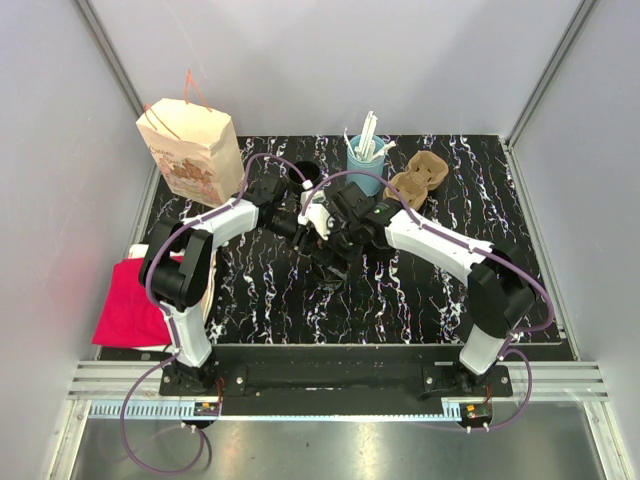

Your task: Pack the takeout coffee

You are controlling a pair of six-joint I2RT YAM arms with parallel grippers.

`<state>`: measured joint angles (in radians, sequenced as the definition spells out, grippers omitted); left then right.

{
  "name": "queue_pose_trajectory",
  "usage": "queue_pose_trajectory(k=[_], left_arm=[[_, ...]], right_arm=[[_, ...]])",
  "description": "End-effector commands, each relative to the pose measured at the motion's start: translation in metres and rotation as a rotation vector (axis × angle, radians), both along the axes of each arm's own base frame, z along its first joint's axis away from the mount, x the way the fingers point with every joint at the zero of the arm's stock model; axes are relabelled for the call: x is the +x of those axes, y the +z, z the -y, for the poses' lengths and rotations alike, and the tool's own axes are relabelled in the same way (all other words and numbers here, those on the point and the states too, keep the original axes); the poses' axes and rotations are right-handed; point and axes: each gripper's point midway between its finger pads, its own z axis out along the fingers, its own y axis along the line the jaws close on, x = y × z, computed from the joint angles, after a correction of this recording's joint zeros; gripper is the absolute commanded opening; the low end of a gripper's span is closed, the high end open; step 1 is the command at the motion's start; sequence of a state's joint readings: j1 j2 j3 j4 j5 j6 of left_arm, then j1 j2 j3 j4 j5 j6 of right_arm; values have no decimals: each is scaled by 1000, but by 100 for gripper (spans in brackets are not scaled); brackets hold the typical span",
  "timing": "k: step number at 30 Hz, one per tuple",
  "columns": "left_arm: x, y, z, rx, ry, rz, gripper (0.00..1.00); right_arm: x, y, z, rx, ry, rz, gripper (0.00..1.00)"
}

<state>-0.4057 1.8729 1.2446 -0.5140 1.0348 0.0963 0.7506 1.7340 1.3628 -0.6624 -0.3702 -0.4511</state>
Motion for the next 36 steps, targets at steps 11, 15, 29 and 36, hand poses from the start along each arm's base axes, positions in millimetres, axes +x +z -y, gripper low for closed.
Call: queue_pose_trajectory(k=[11, 15, 29, 36], left_arm=[[9, -68, -24, 248, 34, 71, 27], [10, -67, -23, 247, 36, 71, 27], [10, -68, -25, 258, 38, 76, 26], [11, -69, -27, 266, 40, 82, 25]], right_arm=[[4, -5, -8, -9, -3, 50, 91], [8, 9, -12, 19, -17, 74, 91], [1, -31, 4, -88, -34, 25, 88], [-14, -65, 19, -178, -23, 5, 88]])
